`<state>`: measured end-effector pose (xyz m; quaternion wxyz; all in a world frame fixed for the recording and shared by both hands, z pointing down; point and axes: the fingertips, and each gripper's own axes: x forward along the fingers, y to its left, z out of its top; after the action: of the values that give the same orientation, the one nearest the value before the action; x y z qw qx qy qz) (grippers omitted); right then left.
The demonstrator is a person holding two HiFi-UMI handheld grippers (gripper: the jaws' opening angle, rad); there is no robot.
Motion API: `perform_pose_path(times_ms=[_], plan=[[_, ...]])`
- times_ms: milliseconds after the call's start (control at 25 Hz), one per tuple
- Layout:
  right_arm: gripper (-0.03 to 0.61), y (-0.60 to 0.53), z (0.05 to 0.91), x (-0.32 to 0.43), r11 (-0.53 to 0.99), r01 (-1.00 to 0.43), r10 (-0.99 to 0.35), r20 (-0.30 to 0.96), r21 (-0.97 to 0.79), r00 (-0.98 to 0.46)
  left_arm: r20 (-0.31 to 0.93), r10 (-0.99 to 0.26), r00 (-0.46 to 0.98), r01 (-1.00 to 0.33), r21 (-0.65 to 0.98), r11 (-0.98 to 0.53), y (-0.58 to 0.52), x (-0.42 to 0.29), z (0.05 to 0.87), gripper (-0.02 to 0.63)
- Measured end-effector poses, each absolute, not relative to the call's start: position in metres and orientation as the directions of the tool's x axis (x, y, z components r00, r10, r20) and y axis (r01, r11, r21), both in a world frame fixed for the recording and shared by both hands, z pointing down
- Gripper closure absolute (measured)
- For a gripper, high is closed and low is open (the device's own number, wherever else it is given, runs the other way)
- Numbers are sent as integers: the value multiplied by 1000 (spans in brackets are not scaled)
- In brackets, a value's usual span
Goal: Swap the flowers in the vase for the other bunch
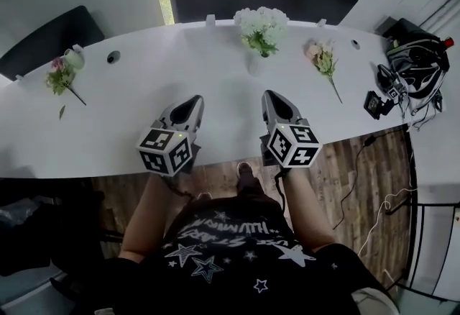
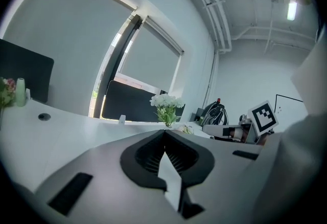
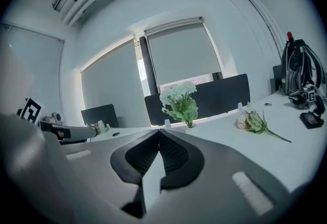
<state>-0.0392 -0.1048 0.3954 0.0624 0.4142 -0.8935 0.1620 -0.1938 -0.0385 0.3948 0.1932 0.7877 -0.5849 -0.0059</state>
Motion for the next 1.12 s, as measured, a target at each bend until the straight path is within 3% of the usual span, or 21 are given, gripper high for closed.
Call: perform_pose_path(times_ms=[680, 960, 1120], plan=[[575, -204, 418, -41, 705, -666, -606, 280, -244, -745, 252, -946, 203, -951, 281, -130, -114, -178, 413, 606], [571, -231, 426, -41, 752, -612, -544, 294, -246, -786, 260, -940, 223, -952, 265, -153, -140, -149, 424, 606], [504, -237, 437, -46, 786, -556, -476, 309, -271, -823, 261, -932, 250, -947, 269, -179, -151, -133, 434, 604]])
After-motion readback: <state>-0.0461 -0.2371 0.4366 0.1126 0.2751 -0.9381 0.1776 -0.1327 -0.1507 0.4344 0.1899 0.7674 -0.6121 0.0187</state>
